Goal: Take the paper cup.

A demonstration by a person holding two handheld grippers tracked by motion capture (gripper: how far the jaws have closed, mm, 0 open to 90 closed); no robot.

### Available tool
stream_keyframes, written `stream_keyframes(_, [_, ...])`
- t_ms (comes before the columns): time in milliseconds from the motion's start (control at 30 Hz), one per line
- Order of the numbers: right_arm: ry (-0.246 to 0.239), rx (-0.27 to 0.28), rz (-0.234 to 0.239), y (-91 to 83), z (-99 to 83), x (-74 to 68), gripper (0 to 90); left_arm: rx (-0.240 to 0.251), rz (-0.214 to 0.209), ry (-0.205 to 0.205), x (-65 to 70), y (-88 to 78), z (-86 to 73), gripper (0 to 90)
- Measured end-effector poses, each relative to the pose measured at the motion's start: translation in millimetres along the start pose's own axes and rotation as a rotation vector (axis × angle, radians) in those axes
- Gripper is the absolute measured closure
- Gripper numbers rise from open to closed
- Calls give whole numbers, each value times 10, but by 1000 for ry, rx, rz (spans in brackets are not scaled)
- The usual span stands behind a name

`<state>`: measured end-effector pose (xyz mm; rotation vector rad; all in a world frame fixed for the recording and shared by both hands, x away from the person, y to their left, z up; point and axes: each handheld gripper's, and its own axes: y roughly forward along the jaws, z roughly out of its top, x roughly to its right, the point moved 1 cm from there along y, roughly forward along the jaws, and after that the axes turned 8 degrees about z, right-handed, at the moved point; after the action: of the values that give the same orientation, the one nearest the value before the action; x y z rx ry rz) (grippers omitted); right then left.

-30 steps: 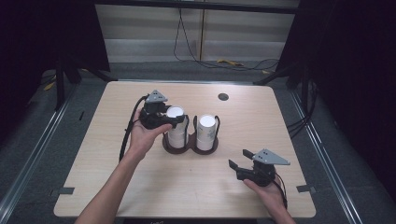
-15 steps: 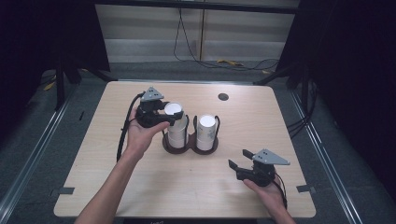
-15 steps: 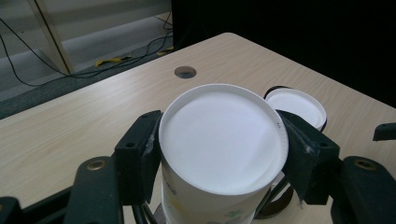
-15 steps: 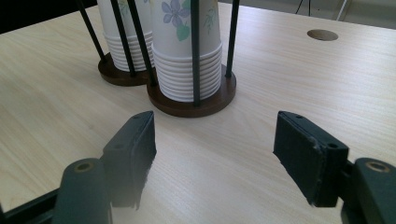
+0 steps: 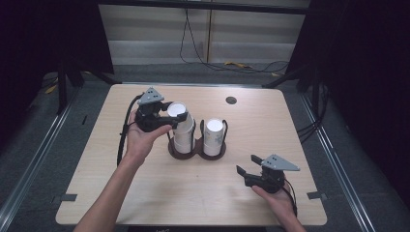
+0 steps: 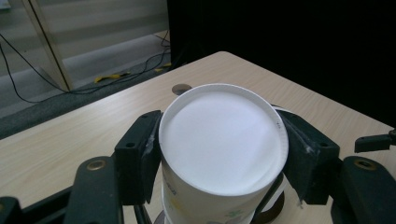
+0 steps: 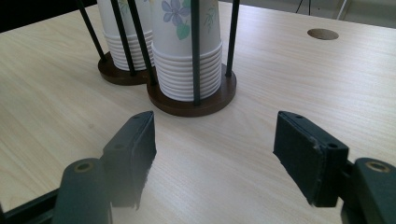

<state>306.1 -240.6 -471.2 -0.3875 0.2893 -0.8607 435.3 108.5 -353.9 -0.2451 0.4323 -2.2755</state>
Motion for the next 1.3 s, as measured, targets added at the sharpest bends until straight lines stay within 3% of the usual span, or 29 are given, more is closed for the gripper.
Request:
stream_keyframes(233, [0,2,2,-2,0,2,298,73,-29,-14,14,-94,22,354])
stream_keyframes(333, [2,1,3,-2,-1,-1,298,81,-43,12,43,-122,7,353])
stream_keyframes(667, [4,1,2,3,-2,3,298,138,-69,-25,44,-224,-59,353])
stream_keyframes(1033, [20,16,11,-5,4,18,296,165,-113,-36,133,-258,-159,352])
stream_keyframes(1167, [20,20,16,-21,12,11,292,168,-138,-9,197,-286,-234,352])
stream_keyframes(1300, [27,31,46,-25,49,-16,278,181,-166,-17,266,-305,-296,352])
